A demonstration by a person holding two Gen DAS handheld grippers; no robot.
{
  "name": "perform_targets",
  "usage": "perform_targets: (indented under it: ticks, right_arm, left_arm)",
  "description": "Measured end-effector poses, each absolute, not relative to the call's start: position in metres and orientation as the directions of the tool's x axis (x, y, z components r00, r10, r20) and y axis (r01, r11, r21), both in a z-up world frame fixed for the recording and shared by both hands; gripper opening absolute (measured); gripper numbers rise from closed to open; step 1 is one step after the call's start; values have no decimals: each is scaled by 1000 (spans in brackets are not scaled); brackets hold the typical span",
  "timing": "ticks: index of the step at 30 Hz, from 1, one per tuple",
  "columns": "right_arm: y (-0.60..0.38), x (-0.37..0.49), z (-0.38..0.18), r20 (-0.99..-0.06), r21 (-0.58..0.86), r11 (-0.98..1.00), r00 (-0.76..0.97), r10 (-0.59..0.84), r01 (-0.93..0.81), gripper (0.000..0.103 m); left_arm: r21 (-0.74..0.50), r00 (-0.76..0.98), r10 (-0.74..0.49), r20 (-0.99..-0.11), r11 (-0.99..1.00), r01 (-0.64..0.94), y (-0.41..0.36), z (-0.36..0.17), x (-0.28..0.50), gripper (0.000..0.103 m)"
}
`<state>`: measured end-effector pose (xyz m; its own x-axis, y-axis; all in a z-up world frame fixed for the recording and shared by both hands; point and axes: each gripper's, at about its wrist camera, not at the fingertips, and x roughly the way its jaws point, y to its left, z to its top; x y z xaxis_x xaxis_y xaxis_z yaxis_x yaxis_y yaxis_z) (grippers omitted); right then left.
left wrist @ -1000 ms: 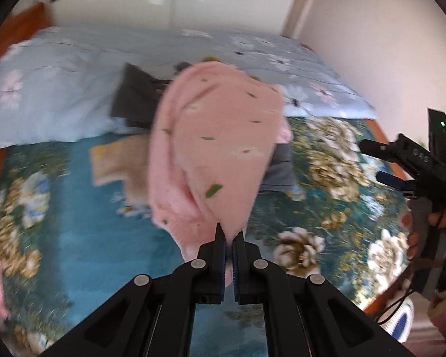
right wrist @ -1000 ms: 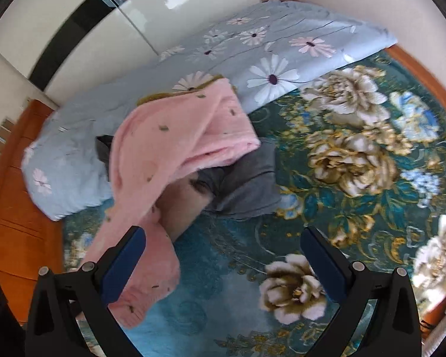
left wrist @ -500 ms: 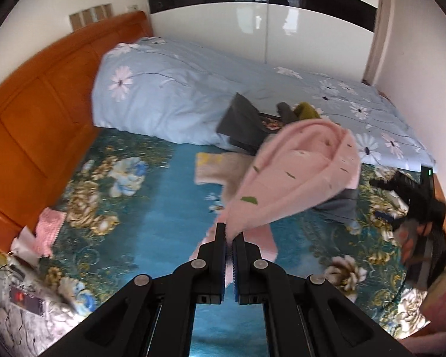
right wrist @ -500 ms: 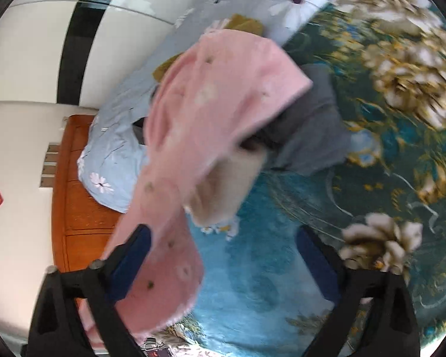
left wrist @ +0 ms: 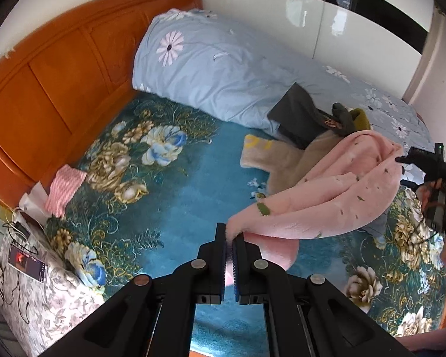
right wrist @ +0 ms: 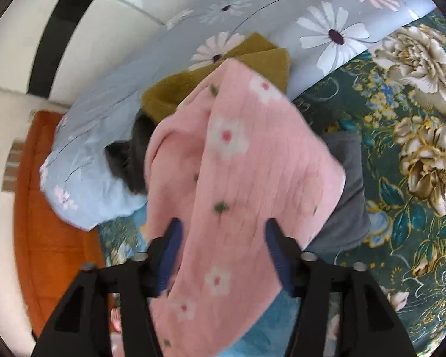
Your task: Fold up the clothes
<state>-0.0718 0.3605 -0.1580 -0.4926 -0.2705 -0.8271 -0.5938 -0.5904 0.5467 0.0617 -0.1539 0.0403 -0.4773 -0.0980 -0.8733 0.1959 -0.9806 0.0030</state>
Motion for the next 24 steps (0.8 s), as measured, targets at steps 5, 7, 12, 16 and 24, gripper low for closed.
perform_targets:
  ticks: [5, 7, 12, 16, 24]
  right_arm:
    - [373, -108, -165, -867, 480, -560, -461, -189, -675, 65]
    - [372, -121, -166, -891, 432, -582, -426, -156, -689, 65]
    - [357, -125, -185, -942, 327, -622, -301, -151, -711, 29]
    - [371, -78, -196, -932, 360, -582, -311, -187, -729, 7]
    - [443, 51, -103, -802, 569, -466, -582, -133, -678, 0]
  left_arm:
    - [-19, -438, -91, -894, -971, 240, -175, 21, 52, 4]
    - [-27, -424, -87, -901, -966, 257, -183, 14, 49, 4]
    - [-37, -392, -79, -916, -959, 280, -192, -1, 38, 4]
    - [-28, -370, -78, -926, -962, 272, -193, -11, 27, 4]
    - [2, -444, -76, -893, -986, 164, -165, 7, -1, 4]
